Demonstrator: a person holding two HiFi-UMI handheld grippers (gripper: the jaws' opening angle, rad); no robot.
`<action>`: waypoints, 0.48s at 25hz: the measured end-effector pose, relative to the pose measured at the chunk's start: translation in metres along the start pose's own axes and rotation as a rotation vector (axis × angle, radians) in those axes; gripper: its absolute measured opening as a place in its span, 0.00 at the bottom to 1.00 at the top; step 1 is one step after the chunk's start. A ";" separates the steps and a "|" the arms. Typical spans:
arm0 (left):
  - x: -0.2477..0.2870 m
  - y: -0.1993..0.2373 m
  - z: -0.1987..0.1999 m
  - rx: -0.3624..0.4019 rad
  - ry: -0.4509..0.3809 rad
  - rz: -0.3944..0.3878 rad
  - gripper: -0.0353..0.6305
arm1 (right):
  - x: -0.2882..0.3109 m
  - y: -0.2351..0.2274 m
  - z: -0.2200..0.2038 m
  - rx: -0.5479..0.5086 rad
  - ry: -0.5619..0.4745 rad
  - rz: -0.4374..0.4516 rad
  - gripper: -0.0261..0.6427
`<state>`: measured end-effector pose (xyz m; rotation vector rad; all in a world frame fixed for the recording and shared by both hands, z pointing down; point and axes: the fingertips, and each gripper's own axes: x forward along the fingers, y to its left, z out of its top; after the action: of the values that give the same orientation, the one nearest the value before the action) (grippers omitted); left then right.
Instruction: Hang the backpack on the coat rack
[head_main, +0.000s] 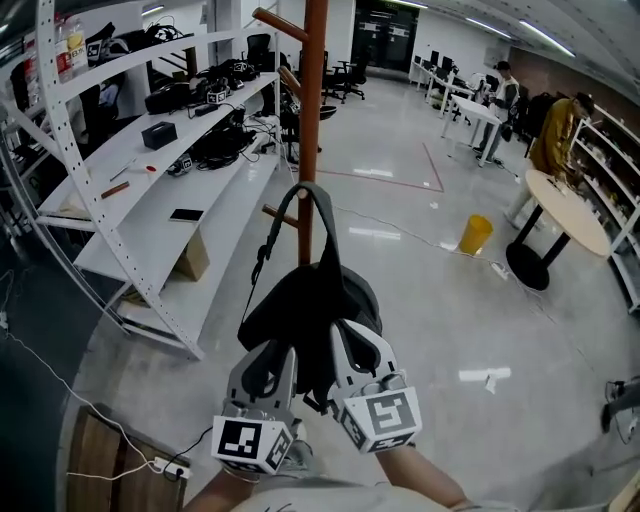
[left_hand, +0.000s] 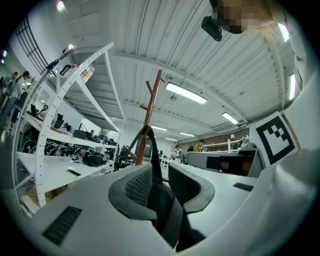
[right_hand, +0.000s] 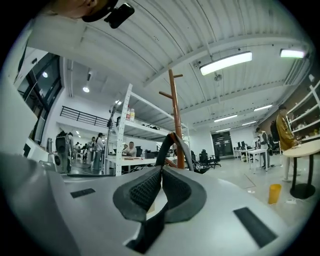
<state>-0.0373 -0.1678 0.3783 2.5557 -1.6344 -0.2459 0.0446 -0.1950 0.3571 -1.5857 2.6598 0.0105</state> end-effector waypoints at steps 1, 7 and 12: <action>-0.008 -0.007 -0.001 -0.003 0.000 -0.002 0.22 | -0.011 0.004 0.000 -0.001 0.001 0.003 0.07; -0.054 -0.042 -0.005 -0.010 -0.009 -0.005 0.22 | -0.065 0.022 -0.002 0.000 0.013 0.007 0.07; -0.080 -0.055 0.000 0.000 -0.012 -0.006 0.22 | -0.090 0.042 -0.005 0.011 0.015 0.028 0.07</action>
<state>-0.0210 -0.0723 0.3758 2.5646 -1.6313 -0.2619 0.0503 -0.0966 0.3654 -1.5511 2.6881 -0.0156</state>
